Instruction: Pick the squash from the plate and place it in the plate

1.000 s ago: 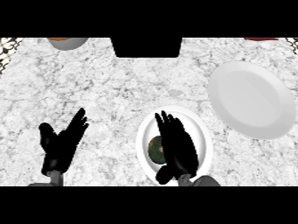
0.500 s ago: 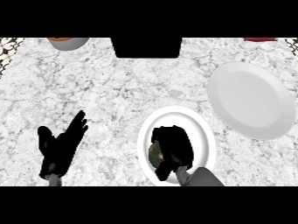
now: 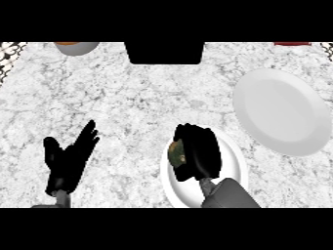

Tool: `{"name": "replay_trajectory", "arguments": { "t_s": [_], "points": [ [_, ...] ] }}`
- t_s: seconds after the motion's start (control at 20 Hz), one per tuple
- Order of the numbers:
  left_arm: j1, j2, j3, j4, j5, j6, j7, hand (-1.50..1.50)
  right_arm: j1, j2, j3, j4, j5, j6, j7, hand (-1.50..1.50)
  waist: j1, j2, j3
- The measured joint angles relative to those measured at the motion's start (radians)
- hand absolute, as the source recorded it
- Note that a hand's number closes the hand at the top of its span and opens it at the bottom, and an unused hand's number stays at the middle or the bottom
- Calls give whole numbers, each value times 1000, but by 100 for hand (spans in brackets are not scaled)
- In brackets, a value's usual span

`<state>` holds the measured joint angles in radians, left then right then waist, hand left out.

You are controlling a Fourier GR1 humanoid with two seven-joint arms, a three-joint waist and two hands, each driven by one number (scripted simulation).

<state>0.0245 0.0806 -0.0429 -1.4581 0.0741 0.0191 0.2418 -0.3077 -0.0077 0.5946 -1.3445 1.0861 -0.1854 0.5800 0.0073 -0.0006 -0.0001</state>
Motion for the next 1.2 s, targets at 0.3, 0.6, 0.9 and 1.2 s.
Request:
{"name": "replay_trajectory", "arguments": {
  "t_s": [0.3, 0.6, 0.9, 1.2],
  "points": [
    [0, -3, -2, -1, -1, 0, -7, 0, -150, 0, -280, 85, 92, -128, 311, 150, 0, 16, -3],
    [-8, -3, -16, -3, -8, -8, -8, 0, -325, -42, -479, 178, 280, -180, 487, 150, 38, 26, -6],
    [-21, -12, -33, -3, -12, -15, -8, 0, -447, -71, -647, 230, 480, -222, 563, 150, 61, 32, -5],
    [-33, -11, -35, 2, -15, -16, -4, 0, -492, -58, -782, 237, 680, -297, 606, 150, 69, 35, -1]
  ]
}}
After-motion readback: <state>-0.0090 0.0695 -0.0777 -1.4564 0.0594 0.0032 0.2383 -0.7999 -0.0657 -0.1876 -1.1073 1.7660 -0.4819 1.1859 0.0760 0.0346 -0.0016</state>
